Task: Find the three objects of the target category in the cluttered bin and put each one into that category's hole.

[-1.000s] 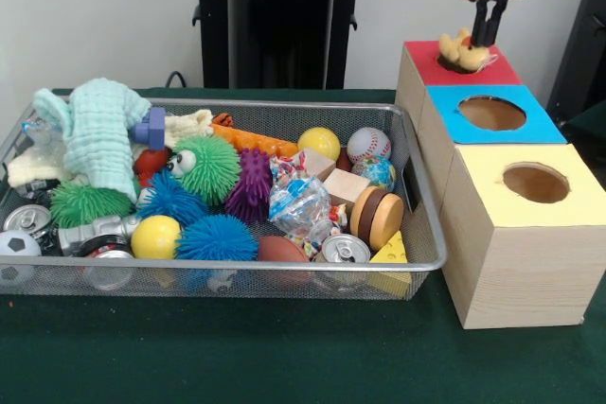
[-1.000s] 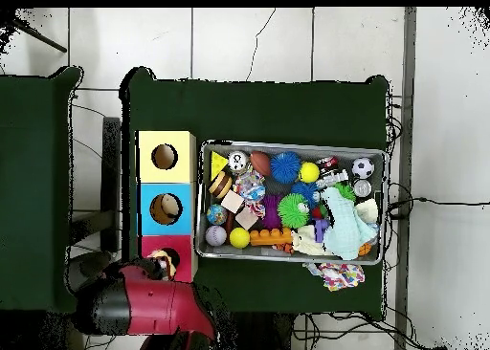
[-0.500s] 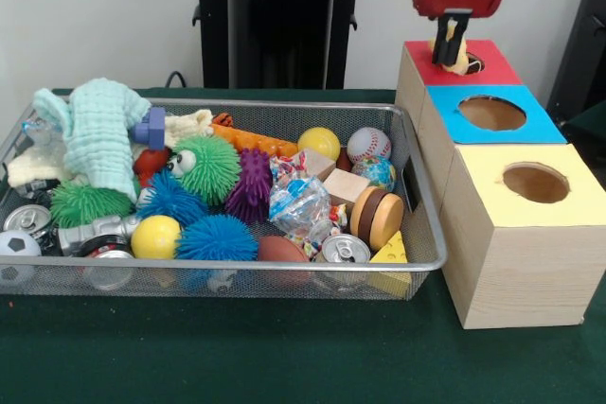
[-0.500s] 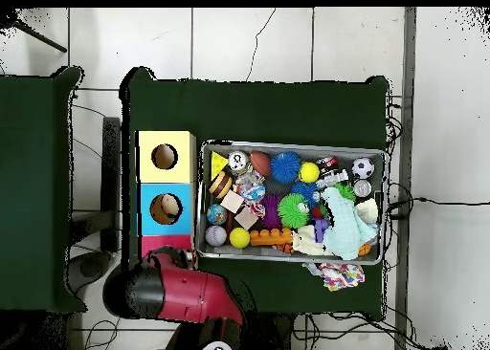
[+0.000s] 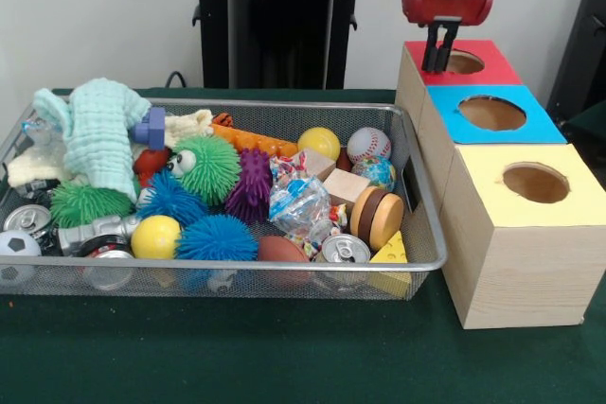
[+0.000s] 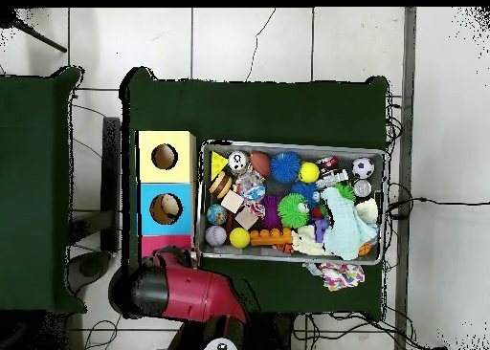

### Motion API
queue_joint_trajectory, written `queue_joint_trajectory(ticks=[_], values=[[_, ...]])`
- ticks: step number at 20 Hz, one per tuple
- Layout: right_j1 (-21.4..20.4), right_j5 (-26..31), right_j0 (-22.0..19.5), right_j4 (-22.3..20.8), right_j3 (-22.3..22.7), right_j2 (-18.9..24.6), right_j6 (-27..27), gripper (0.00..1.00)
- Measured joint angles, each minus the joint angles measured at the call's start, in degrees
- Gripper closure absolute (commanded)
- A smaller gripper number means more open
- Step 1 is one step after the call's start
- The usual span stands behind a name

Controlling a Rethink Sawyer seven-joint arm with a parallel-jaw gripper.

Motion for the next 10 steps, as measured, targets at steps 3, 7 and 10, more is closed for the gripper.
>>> queue_joint_trajectory(ticks=[3, 7, 10], values=[[0.0, 0.0, 0.6, 0.0, 0.0, -0.1, 0.0, 1.0], [-0.3, 0.0, 2.7, 0.0, 0.0, -0.9, 0.0, 1.0], [-0.9, 0.2, 3.7, 0.0, 0.0, -1.3, 0.0, 1.0]])
